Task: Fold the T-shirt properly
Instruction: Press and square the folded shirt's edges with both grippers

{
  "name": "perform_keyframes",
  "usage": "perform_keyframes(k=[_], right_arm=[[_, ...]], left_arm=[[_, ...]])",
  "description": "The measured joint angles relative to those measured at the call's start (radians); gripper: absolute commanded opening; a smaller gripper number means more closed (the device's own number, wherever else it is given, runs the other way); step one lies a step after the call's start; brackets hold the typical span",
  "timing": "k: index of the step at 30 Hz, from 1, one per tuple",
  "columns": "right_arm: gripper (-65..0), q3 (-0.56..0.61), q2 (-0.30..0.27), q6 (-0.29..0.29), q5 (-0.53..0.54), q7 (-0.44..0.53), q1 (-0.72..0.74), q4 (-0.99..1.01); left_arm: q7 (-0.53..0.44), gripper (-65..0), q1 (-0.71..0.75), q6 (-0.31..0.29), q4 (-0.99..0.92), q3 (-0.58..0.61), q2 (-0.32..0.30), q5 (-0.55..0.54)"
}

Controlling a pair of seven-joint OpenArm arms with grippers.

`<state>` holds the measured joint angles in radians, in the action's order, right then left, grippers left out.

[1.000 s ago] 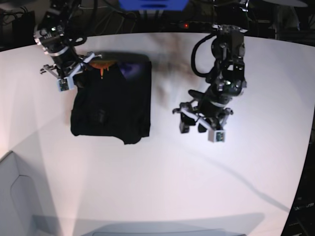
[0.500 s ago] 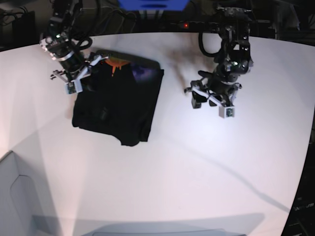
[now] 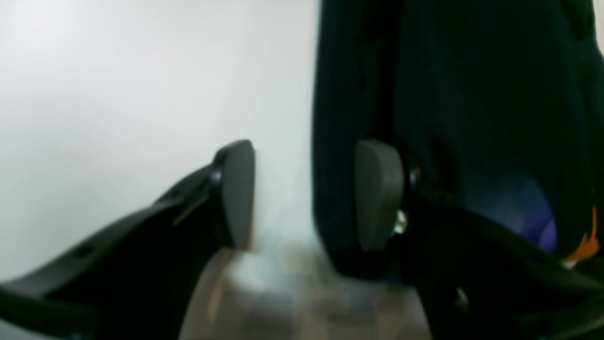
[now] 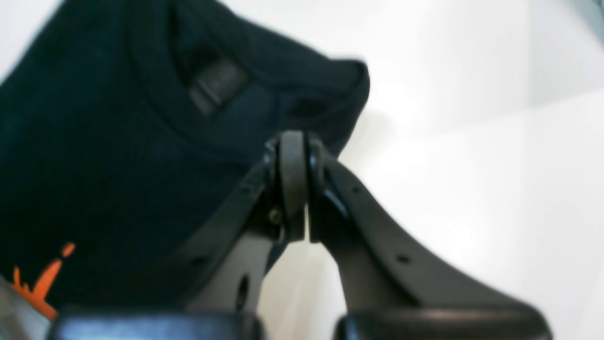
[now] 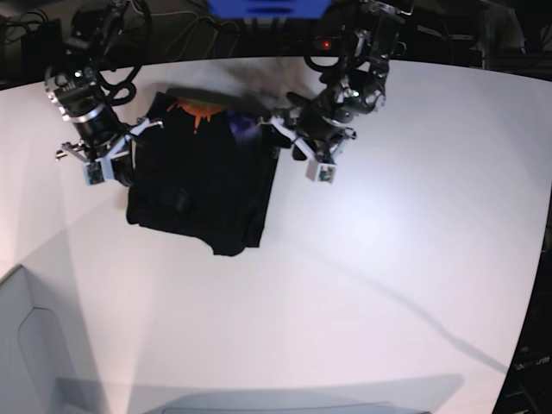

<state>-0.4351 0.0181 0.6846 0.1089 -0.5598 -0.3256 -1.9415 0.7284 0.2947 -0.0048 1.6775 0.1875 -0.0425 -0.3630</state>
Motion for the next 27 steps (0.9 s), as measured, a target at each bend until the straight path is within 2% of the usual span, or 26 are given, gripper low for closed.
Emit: perform_keyframes(k=[5, 10, 13, 15, 19, 22, 27], right_arm=[[-65.0, 0.003, 0.007, 0.0, -0.001, -0.004, -0.027, -0.023], [-65.0, 0.008, 0.046, 0.0, 0.0, -0.001, -0.052, -0.03], [-65.0, 0.063, 0.046, 0.0, -0.006, 0.001, -0.084, -0.035], [-65.0, 0.113, 0.049, 0.001, -0.004, 0.004, -0.111, -0.035], [-65.0, 0.186, 0.045, 0.0, -0.006, 0.008, -0.158, -0.037], [-65.0, 0.201, 0.048, 0.0, -0.003, 0.012, -0.166, -0.037], [-65.0, 0.208, 0.033, 0.0, -0.004, 0.018, -0.165, -0.018]], left_arm=[[-0.002, -31.1, -0.028, 0.0, -0.041, 0.055, 0.035, 0.0], [0.026, -31.1, -0.071, -0.002, -0.069, 0.102, 0.037, -0.015], [0.028, -31.1, -0.07, -0.007, -0.06, 0.097, 0.037, -0.018], [0.07, -31.1, -0.068, 0.001, -0.028, 0.097, 0.032, 0.001], [0.098, -31.1, -0.042, 0.021, 0.12, 0.089, -0.061, 0.017], [0.095, -31.1, -0.042, 0.009, 0.228, 0.048, -0.111, -0.003], [0.089, -31.1, -0.02, 0.009, 0.251, -0.143, -0.143, 0.011]])
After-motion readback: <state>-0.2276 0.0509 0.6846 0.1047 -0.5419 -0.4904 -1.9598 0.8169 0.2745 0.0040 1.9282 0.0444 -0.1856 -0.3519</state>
